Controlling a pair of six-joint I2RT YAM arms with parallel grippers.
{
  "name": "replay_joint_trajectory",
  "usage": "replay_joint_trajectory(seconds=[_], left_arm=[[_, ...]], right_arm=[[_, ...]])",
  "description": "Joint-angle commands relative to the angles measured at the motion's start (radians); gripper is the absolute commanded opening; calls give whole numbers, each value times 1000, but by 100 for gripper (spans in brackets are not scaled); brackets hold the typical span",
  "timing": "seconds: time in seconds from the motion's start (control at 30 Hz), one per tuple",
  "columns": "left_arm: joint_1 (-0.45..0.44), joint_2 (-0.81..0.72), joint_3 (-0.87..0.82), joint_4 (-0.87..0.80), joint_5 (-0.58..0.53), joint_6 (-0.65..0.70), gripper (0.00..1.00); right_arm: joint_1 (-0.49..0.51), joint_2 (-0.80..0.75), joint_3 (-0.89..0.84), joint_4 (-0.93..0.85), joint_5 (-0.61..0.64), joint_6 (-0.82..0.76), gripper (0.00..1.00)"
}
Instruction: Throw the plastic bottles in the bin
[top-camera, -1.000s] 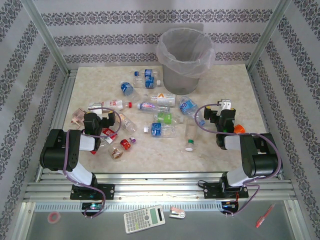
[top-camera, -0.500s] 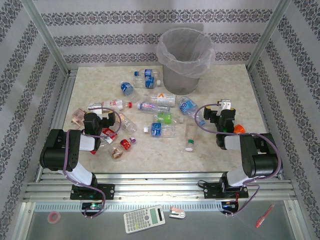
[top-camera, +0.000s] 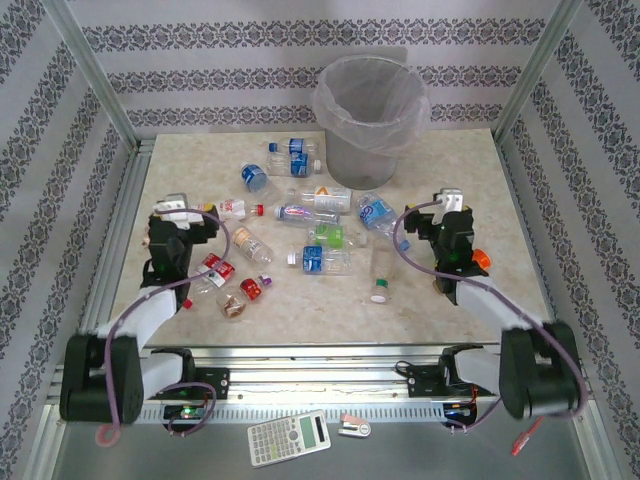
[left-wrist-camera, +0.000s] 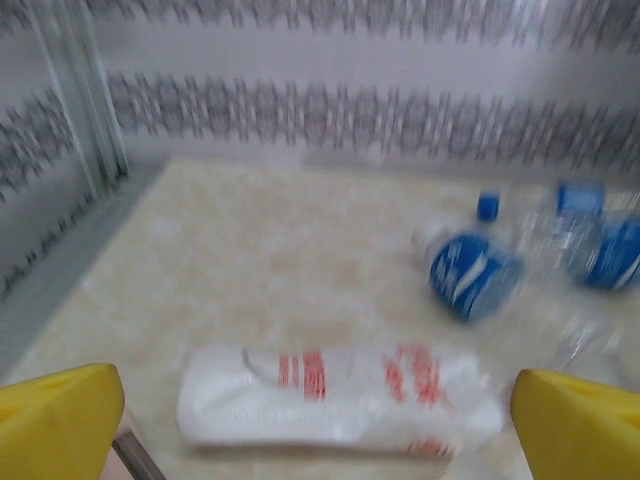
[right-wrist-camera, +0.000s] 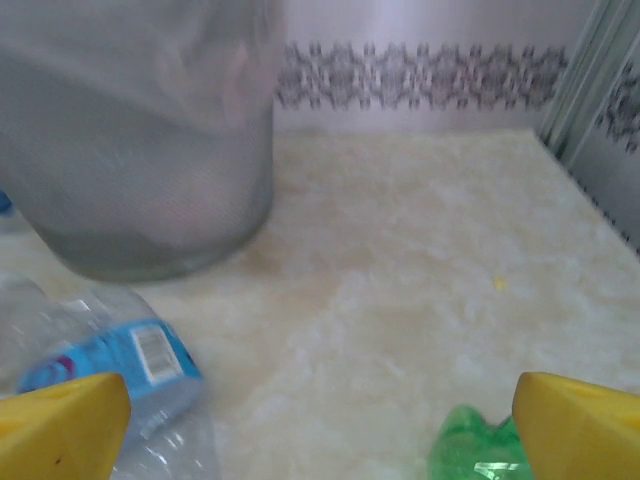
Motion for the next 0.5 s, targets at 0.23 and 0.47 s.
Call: replay_joint_trajectory(seconds=[0.23,0.47], left_arm=[[-13,-326,287,-800,124,-280,100],[-29,-222,509,-1059,278,-367,100]], right_arm=[[6,-314,268,-810,-50,287,98],[-40,-229,489,-1249,-85,475,98]])
